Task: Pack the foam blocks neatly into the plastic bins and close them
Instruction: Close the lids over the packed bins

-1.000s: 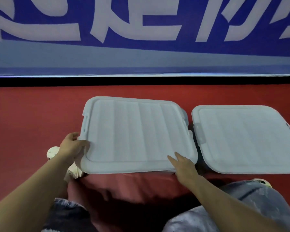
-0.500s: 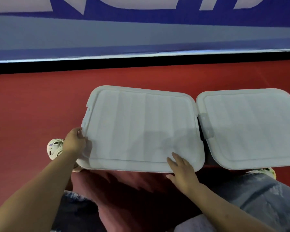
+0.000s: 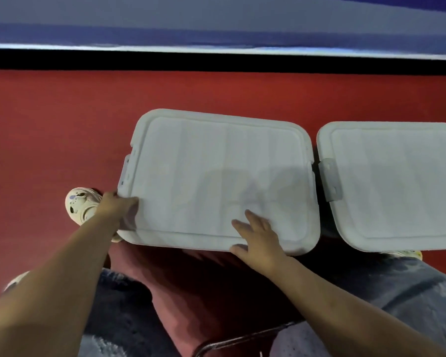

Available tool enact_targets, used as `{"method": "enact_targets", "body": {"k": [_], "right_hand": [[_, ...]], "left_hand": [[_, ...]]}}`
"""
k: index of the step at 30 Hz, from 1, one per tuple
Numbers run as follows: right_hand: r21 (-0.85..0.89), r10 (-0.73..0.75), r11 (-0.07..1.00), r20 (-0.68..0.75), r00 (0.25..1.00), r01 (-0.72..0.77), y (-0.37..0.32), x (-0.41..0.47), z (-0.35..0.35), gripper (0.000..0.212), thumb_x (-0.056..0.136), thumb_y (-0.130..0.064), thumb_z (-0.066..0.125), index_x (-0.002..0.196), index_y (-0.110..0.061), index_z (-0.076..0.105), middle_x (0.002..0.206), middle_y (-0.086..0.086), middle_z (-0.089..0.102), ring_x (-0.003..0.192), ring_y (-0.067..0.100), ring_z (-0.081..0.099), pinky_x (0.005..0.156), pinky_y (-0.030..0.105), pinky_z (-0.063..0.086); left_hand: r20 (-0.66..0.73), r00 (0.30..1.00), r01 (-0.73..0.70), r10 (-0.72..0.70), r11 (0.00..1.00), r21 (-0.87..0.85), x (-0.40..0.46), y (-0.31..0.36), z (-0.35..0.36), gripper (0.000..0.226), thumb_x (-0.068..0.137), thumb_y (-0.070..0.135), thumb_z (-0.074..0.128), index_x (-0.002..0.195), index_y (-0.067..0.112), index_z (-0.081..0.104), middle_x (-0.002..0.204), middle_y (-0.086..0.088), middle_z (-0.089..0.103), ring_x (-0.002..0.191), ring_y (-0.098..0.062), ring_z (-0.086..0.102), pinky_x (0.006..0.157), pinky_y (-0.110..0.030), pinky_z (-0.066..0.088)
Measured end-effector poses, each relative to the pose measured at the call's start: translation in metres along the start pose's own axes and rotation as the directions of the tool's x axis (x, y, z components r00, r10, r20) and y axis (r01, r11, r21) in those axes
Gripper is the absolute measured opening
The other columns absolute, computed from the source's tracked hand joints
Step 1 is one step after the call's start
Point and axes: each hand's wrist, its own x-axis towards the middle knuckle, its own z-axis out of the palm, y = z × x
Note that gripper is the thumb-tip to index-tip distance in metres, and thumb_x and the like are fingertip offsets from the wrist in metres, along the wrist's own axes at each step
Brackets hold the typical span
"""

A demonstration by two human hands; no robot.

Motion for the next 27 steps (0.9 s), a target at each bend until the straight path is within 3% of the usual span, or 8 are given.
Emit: {"method": "enact_targets", "body": {"k": [5, 7, 12, 16, 18, 21, 24, 27], "right_hand": [[0.132, 0.006, 0.991, 0.107, 0.994, -0.02, -0.045, 0.013, 0.006, 0.061, 0.09, -0.046, 0.054, 0.145, -0.034, 0.031, 0.158, 0.003, 0.005, 0.144, 0.023, -0.001, 0.116, 0.033, 0.011], [0.132, 0.036, 0.99, 0.096, 0.995, -0.048, -0.05, 0.015, 0.011, 0.063, 0.088, -0.049, 0.056, 0.144, -0.033, 0.034, 0.158, 0.004, 0.004, 0.144, 0.024, -0.002, 0.117, 0.034, 0.012], [0.074, 0.056, 0.995, 0.107, 0.993, -0.065, -0.043, 0.016, 0.015, 0.061, 0.085, -0.053, 0.057, 0.141, -0.039, 0.037, 0.158, -0.003, 0.007, 0.144, 0.02, 0.001, 0.114, 0.039, 0.019], [0.055, 0.07, 0.996, 0.099, 0.993, -0.076, -0.042, 0.015, 0.014, 0.058, 0.085, -0.054, 0.056, 0.139, -0.045, 0.037, 0.157, -0.008, 0.008, 0.142, 0.021, 0.007, 0.112, 0.04, 0.018], [0.025, 0.064, 0.997, 0.108, 0.992, -0.067, -0.041, 0.013, 0.017, 0.061, 0.085, -0.055, 0.056, 0.141, -0.045, 0.032, 0.158, -0.008, 0.003, 0.143, 0.022, 0.004, 0.113, 0.042, 0.017], [-0.007, 0.031, 1.0, 0.18, 0.983, -0.03, -0.035, 0.01, 0.023, 0.069, 0.087, -0.053, 0.054, 0.146, -0.047, 0.018, 0.158, -0.008, -0.016, 0.145, 0.02, -0.012, 0.115, 0.044, 0.007], [-0.051, 0.023, 0.999, 0.279, 0.96, -0.009, -0.036, 0.011, 0.023, 0.076, 0.089, -0.052, 0.053, 0.147, -0.047, 0.005, 0.153, -0.006, -0.03, 0.143, 0.021, -0.024, 0.115, 0.045, 0.0], [-0.077, 0.031, 0.997, 0.304, 0.952, -0.008, -0.037, 0.01, 0.02, 0.078, 0.089, -0.052, 0.053, 0.147, -0.047, 0.001, 0.152, -0.005, -0.034, 0.142, 0.022, -0.026, 0.115, 0.045, 0.0]], "left_hand": [[0.01, 1.0, -0.005, 0.006, 0.991, -0.13, 0.014, 0.001, -0.001, 0.072, 0.08, 0.033, 0.074, 0.138, 0.008, 0.041, 0.125, 0.001, 0.053, 0.107, -0.023, 0.053, 0.089, -0.033, 0.041], [0.014, 1.0, -0.016, 0.019, 0.986, -0.167, 0.021, 0.003, 0.003, 0.066, 0.08, 0.032, 0.074, 0.133, 0.009, 0.043, 0.124, -0.002, 0.055, 0.103, -0.025, 0.054, 0.086, -0.035, 0.044], [0.032, 0.998, 0.055, -0.05, 0.981, -0.187, 0.024, 0.006, 0.01, 0.058, 0.086, 0.027, 0.071, 0.132, 0.004, 0.044, 0.128, -0.011, 0.053, 0.117, -0.034, 0.053, 0.083, -0.039, 0.045], [0.056, 0.998, 0.053, -0.041, 0.971, -0.234, 0.028, 0.002, 0.008, 0.057, 0.085, 0.026, 0.071, 0.132, 0.005, 0.047, 0.125, -0.01, 0.057, 0.101, -0.026, 0.055, 0.08, -0.038, 0.045], [0.107, 0.991, 0.107, -0.077, 0.944, -0.311, 0.03, 0.004, 0.005, 0.059, 0.083, 0.022, 0.074, 0.131, 0.005, 0.046, 0.118, -0.005, 0.057, 0.093, -0.022, 0.054, 0.08, -0.038, 0.046], [0.132, 0.985, 0.151, -0.109, 0.918, -0.367, 0.033, 0.007, 0.003, 0.066, 0.079, 0.023, 0.078, 0.131, 0.005, 0.043, 0.111, -0.002, 0.051, 0.099, -0.023, 0.052, 0.083, -0.04, 0.044], [0.08, 0.992, 0.119, -0.095, 0.909, -0.399, 0.04, 0.001, 0.005, 0.071, 0.072, 0.027, 0.083, 0.128, 0.007, 0.043, 0.114, -0.002, 0.054, 0.103, -0.025, 0.056, 0.085, -0.04, 0.045], [-0.134, 0.991, -0.072, 0.03, 0.944, -0.321, 0.034, -0.004, 0.011, 0.083, 0.068, 0.031, 0.084, 0.134, 0.007, 0.041, 0.124, -0.007, 0.056, 0.114, -0.029, 0.055, 0.098, -0.042, 0.045]]}}
